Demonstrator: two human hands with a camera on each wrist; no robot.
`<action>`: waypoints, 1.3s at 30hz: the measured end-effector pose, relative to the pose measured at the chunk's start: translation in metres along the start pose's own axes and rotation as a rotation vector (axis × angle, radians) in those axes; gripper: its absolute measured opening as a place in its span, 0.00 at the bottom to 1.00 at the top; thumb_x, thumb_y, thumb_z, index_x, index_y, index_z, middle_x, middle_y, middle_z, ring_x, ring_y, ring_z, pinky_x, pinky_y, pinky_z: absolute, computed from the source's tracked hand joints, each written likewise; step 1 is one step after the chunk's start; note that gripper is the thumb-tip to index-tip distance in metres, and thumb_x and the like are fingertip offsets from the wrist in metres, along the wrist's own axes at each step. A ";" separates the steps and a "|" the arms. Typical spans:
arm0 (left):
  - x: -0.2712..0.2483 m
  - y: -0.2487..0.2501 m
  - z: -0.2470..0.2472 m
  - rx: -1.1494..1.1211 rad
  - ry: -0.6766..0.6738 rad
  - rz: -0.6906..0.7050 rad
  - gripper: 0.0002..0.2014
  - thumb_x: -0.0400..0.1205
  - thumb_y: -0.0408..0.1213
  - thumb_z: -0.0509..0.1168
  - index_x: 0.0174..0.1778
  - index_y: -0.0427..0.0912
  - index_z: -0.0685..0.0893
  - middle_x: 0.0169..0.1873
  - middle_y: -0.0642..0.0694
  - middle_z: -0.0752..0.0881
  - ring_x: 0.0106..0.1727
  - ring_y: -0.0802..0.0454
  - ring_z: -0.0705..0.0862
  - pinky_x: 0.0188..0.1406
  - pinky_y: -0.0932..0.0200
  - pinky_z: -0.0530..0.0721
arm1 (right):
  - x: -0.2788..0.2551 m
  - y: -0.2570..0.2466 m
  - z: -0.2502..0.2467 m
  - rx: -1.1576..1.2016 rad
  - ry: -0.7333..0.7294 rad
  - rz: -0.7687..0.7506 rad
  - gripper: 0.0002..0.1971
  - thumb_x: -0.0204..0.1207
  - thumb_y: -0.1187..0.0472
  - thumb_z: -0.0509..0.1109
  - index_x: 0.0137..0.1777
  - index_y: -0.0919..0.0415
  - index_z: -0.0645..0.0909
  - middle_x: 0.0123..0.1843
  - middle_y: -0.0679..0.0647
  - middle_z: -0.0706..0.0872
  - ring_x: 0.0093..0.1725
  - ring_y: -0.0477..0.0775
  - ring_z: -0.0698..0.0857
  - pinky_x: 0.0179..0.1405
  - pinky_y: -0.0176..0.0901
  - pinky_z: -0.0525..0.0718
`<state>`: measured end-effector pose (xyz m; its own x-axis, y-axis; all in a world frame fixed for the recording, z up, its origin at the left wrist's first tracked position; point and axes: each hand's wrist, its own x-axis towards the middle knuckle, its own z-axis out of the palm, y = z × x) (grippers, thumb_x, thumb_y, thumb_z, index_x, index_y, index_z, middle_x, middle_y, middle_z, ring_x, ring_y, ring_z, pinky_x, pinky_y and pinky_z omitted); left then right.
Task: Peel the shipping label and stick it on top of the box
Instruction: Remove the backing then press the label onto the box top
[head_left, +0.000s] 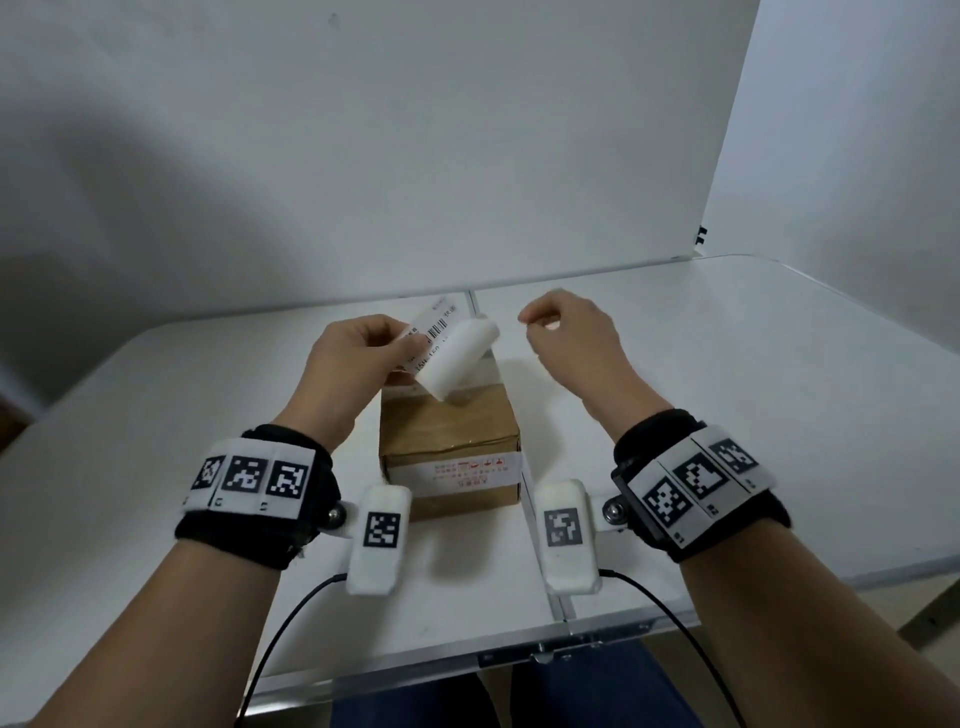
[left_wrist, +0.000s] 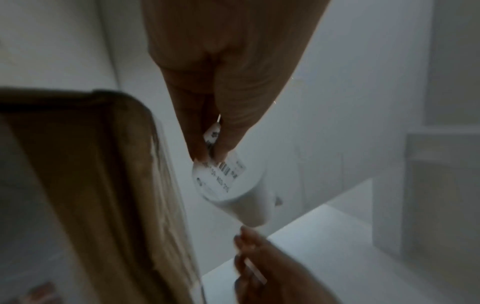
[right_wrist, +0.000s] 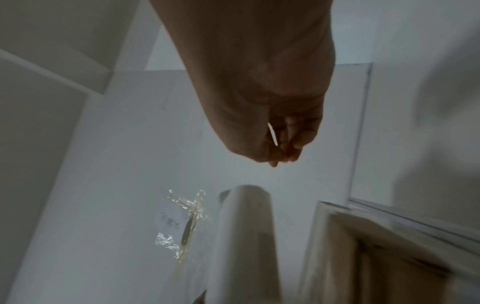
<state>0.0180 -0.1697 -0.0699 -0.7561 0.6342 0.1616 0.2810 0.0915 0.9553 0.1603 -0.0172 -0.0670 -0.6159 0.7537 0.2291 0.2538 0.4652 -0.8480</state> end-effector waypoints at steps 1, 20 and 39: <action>-0.001 0.001 0.002 0.060 0.006 0.029 0.04 0.78 0.35 0.73 0.40 0.38 0.89 0.35 0.47 0.92 0.35 0.53 0.90 0.35 0.62 0.88 | 0.002 -0.005 -0.002 -0.027 0.035 -0.050 0.12 0.77 0.68 0.60 0.52 0.54 0.83 0.55 0.49 0.85 0.49 0.49 0.83 0.37 0.30 0.75; -0.014 0.014 0.008 -0.135 -0.160 0.011 0.04 0.78 0.30 0.71 0.46 0.36 0.90 0.41 0.39 0.92 0.41 0.50 0.89 0.51 0.58 0.88 | 0.008 -0.010 0.002 0.357 0.006 0.045 0.03 0.75 0.65 0.73 0.41 0.58 0.83 0.31 0.52 0.86 0.26 0.44 0.83 0.29 0.34 0.80; -0.020 0.019 0.013 -0.311 -0.190 -0.140 0.07 0.80 0.26 0.67 0.36 0.34 0.84 0.31 0.44 0.90 0.33 0.53 0.88 0.43 0.65 0.89 | 0.000 -0.016 0.001 0.076 0.050 -0.161 0.07 0.74 0.60 0.72 0.51 0.53 0.82 0.48 0.49 0.87 0.39 0.49 0.89 0.39 0.41 0.87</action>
<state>0.0461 -0.1705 -0.0579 -0.6434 0.7655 0.0038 -0.0319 -0.0317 0.9990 0.1557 -0.0245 -0.0540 -0.6054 0.6958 0.3865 0.0974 0.5467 -0.8316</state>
